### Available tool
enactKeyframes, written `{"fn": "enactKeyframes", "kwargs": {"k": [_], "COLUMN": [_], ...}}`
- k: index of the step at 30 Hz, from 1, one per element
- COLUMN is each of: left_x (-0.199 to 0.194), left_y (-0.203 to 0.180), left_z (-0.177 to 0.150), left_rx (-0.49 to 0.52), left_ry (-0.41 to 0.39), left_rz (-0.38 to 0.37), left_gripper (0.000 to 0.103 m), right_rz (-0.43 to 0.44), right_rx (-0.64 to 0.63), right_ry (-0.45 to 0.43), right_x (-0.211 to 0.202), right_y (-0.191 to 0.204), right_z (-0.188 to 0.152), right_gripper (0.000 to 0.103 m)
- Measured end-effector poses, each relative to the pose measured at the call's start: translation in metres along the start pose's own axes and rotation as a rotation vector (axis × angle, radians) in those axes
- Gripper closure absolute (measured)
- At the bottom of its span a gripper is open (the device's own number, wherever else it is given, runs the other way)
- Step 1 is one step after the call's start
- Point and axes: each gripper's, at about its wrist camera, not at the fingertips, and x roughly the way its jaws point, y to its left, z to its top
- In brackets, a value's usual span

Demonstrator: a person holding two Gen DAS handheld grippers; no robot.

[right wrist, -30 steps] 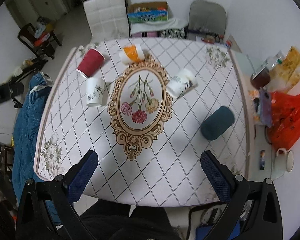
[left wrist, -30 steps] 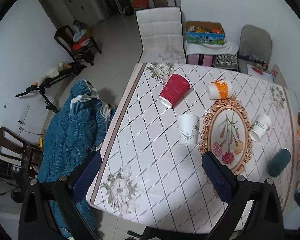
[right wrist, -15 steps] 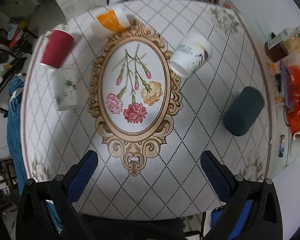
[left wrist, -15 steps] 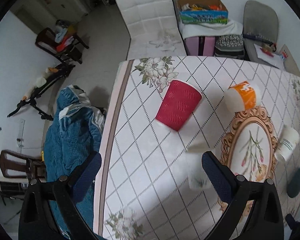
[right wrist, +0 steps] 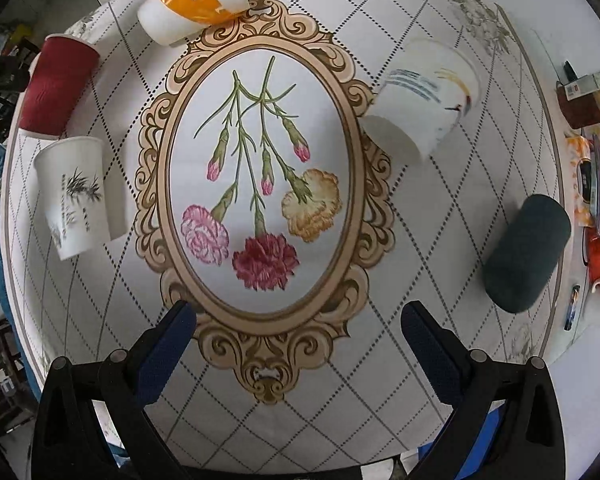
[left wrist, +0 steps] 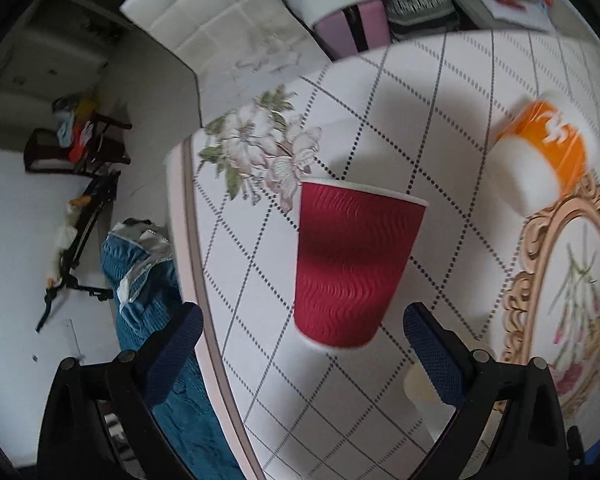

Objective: Flip cup upside down
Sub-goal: 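Close the left gripper around the red cup's body, then lift the red cup off the table with the left gripper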

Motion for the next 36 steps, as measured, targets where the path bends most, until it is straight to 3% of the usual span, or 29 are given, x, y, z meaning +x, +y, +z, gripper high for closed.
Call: {"fn": "enactKeyframes", "kwargs": {"k": [12,15,17,18,25,36], "left_x": [0.043,0.05,0.054,0.057,0.059,0.032], "left_y": [-0.017,-0.02,-0.022,-0.022,-0.018,0.007], "left_z": [0.025,0.029,0.029,0.029,0.027,0.02], "left_rx": [0.066,0.071,0.081,0.085,0.064,-0.039], "left_ry": [0.044,0.044,0.045,0.05,0.028,-0.002], "left_rz": [-0.079,-0.09,-0.095,-0.091,-0.092,-0.139], "left_gripper": [0.001,0.009,0.027,0.028,0.029,0.03], "right_rz": [-0.012,-0.021,-0.025,-0.028,-0.032,-0.023], "right_rx": [0.027,0.03,0.03,0.03,0.017,0.019], "right_ry": [0.042,0.049,0.052,0.053,0.056,0.041], "right_x": [0.016,0.021,0.023,0.023,0.033,0.02], "right_y": [0.008,0.009,0.009,0.01,0.007,-0.001], "right_z": [0.011,0.015,0.018,0.019,0.03,0.014], "right_gripper": [0.0,0.0,0.0,0.0,0.0,0.0]}}
